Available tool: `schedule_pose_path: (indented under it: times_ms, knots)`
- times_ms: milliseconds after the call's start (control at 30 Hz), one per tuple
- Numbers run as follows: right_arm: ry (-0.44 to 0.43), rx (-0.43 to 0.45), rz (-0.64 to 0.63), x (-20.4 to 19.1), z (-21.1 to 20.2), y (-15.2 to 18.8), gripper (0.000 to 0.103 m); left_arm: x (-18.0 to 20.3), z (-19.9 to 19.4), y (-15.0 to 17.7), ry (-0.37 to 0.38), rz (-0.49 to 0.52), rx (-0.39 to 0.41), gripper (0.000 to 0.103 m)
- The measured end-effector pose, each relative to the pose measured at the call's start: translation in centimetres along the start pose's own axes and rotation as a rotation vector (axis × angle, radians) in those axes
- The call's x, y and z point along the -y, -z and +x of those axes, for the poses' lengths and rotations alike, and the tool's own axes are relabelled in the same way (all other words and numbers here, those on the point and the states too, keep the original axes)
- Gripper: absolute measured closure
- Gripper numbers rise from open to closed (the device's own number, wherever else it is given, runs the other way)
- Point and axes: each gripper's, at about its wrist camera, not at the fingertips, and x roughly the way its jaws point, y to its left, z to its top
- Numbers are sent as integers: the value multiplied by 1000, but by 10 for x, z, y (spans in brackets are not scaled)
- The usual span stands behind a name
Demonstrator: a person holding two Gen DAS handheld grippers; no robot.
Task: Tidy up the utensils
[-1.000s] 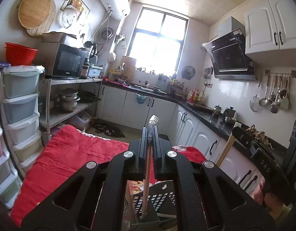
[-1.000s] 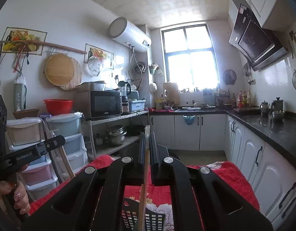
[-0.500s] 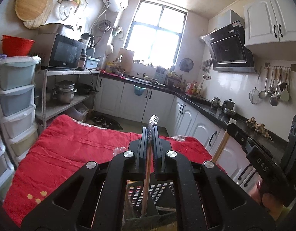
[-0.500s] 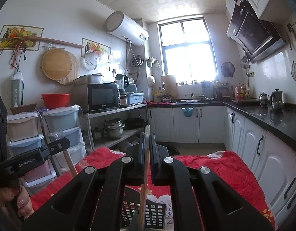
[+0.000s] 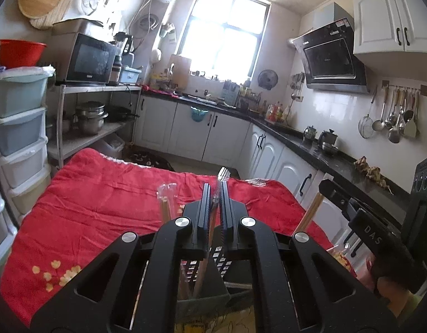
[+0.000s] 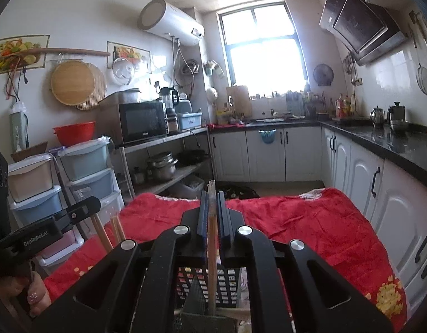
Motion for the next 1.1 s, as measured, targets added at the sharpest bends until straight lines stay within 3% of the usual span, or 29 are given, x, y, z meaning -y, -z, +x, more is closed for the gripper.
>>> schedule_pose_path:
  times_ms: [100,233,333,500,800,1100]
  knots:
    - [-6,-11,2,-1,-3,-1,89,-1,-1,1,-3,1,-6,88]
    - [-10,-20,0,-1,-6,-2,87,-4,-3,1,-7,-6,-19,82]
    - [-8,-25,5,-1,-11,-3,78,-5,-6,2,-11,-10,-19,62]
    - [-1,-47,1,0,-14,-3,71,-10,-11,4,-26,-29,-30,40]
    - [12,-66,-12,1,-28,0,61,-16,-25,6,-43,-51,-52,11]
    - [13,-71,-14,1,-43,4,50,-13,-42,9,-46,-52,-42,11]
